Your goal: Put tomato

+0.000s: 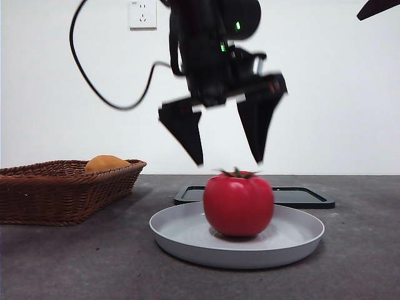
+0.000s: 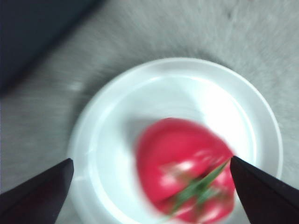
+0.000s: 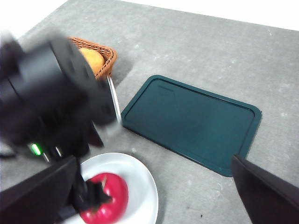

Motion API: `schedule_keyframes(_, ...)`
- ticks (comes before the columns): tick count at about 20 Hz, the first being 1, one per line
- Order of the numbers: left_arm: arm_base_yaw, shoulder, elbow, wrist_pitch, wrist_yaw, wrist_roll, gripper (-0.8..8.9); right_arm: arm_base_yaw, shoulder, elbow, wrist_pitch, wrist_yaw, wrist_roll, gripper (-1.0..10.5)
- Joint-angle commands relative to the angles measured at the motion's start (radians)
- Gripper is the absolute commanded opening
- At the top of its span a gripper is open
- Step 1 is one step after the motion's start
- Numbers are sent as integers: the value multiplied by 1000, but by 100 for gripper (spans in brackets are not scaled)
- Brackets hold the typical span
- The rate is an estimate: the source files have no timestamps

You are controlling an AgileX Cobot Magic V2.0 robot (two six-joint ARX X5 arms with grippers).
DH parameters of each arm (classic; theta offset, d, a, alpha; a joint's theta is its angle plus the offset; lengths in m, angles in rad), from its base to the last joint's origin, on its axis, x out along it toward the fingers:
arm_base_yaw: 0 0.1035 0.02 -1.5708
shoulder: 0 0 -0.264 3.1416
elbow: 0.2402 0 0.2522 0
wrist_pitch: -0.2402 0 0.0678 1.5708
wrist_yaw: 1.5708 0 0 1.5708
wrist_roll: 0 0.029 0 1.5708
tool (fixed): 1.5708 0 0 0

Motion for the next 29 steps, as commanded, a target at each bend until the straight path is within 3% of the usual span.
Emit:
schedule_keyframes(1,10,19,126,-83,-6,39,775,5,8,20,10,-1,-7,588)
schedule_keyframes(7,69,-84,174,-241,-6,61,775,5,8,20,10,-1,-7,588)
schedule_keyframes(13,142,-272,73,-198,-7,37,775,5,8,20,10,-1,-7,588)
schedule_keyframes(17,164,-518,-220,16,-11,25,775,5,8,20,10,-1,-7,588)
schedule_keyframes(22,166,-827,-612,312,-139,-26,774,5,8,20,10,-1,-7,588)
schedule_keyframes(26,165,-1082,-894,550,-144,-50,774,5,8,20,10,-1,-7,588)
schedule_keyframes(29,165,-1204,-995,581,-94,-65,774,5,8,20,10,-1,-7,588)
